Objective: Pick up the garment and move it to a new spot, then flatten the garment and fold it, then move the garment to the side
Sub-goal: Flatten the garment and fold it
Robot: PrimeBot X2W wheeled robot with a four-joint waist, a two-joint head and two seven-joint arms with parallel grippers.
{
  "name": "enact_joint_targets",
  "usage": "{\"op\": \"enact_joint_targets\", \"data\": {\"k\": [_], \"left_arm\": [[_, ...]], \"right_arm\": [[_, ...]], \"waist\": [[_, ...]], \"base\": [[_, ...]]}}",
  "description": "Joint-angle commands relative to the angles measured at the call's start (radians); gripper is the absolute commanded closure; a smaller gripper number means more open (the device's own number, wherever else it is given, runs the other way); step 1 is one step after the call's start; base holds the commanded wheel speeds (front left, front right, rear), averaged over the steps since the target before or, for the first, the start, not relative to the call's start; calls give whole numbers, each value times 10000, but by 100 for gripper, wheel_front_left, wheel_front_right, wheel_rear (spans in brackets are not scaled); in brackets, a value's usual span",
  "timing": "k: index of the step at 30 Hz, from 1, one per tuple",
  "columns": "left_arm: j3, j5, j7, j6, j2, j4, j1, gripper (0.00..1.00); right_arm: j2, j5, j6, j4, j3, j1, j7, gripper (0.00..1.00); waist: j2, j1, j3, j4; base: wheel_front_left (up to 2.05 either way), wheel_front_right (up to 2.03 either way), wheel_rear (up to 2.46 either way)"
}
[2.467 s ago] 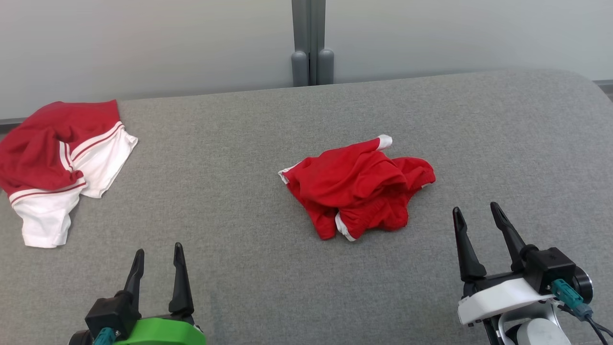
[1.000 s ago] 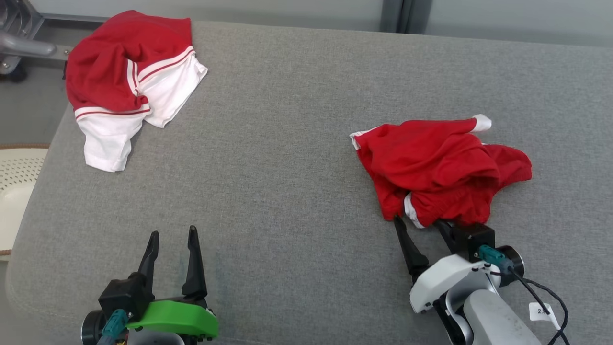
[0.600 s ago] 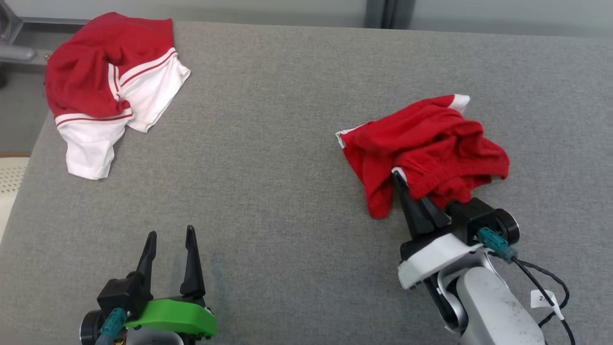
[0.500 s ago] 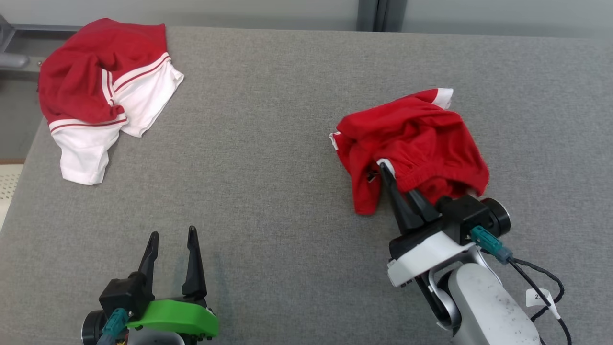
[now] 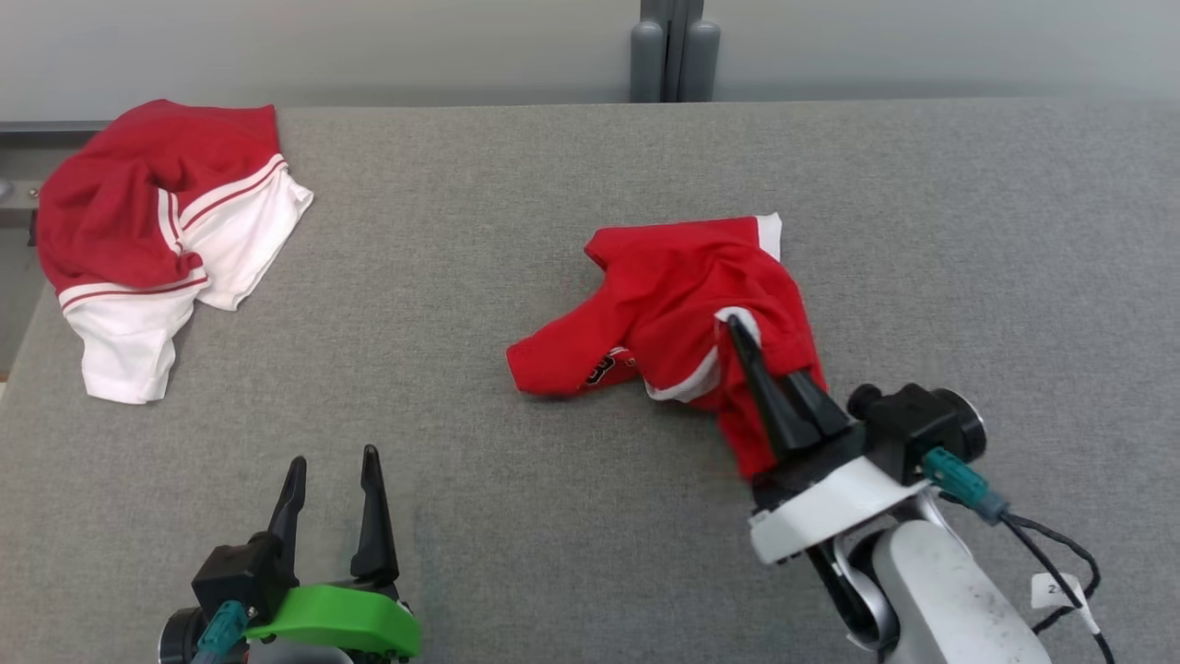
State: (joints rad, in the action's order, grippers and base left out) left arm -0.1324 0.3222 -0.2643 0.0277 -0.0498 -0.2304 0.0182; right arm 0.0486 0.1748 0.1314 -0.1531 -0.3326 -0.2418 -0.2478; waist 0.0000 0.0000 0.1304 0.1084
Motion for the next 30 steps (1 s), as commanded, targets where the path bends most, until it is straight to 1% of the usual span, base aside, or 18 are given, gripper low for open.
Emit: {"op": "enact_joint_targets", "data": {"k": [1, 6, 10, 11, 15, 20, 21, 22, 23, 24, 25, 30], "left_arm": [[0, 81, -4, 15, -13, 24, -99, 0], [30, 68, -2, 24, -13, 60, -70, 0], [-2, 13, -4, -11, -13, 53, 38, 0], [-12, -14, -2, -19, -13, 59, 93, 0], [-27, -78, -4, -71, -12, 39, 209, 0], [-41, -156, -4, -107, -12, -18, 253, 0], [-42, -174, -4, -113, -12, -24, 259, 0], [-40, -186, -2, -118, -12, -34, 257, 0], [-42, -204, -2, -123, -12, -45, 244, 0], [-33, -211, -2, -127, -12, -53, 224, 0], [-20, -230, -2, -139, -12, -67, 196, 0], [-20, -255, -4, -163, -12, -76, 39, 0]], "right_arm": [[35, 17, -13, -225, 384, 222, 59, 100], [64, -653, -14, -1077, 2076, 486, 328, 100], [335, -1069, -14, -1770, 3089, 478, 509, 100], [505, -1194, -14, -2130, 3489, 358, 516, 100], [850, -1334, -14, -3000, 3982, 10, 495, 100], [909, -1354, -14, -4062, 4241, -454, 298, 100], [943, -1381, -14, -4207, 4253, -549, 234, 95], [959, -1432, -14, -4376, 4273, -631, 165, 72], [918, -1438, -14, -4524, 4315, -690, 91, 42], [855, -1423, -14, -4599, 4332, -708, 30, 4], [799, -1442, -14, -4678, 4340, -707, -28, 0], [583, -1505, -14, -4560, 4416, -372, -164, 0]], "waist": [[0, 0, -14, -100], [0, 0, 125, -268], [0, 0, 246, -345], [0, 0, 322, -377], [0, 0, 458, -401], [0, 0, 534, -426], [0, 0, 534, -433], [0, 0, 523, -444], [0, 0, 501, -460], [0, 0, 476, -481], [0, 0, 436, -511], [0, 0, 161, -710]], "base": [[0, 0, 0], [0, 0, 0], [0, 0, 0], [0, 0, 0], [0, 0, 0], [0, 0, 0], [0, 0, 0], [0, 0, 0], [0, 0, 0], [0, 0, 0], [0, 0, 0], [0, 0, 0]]}}
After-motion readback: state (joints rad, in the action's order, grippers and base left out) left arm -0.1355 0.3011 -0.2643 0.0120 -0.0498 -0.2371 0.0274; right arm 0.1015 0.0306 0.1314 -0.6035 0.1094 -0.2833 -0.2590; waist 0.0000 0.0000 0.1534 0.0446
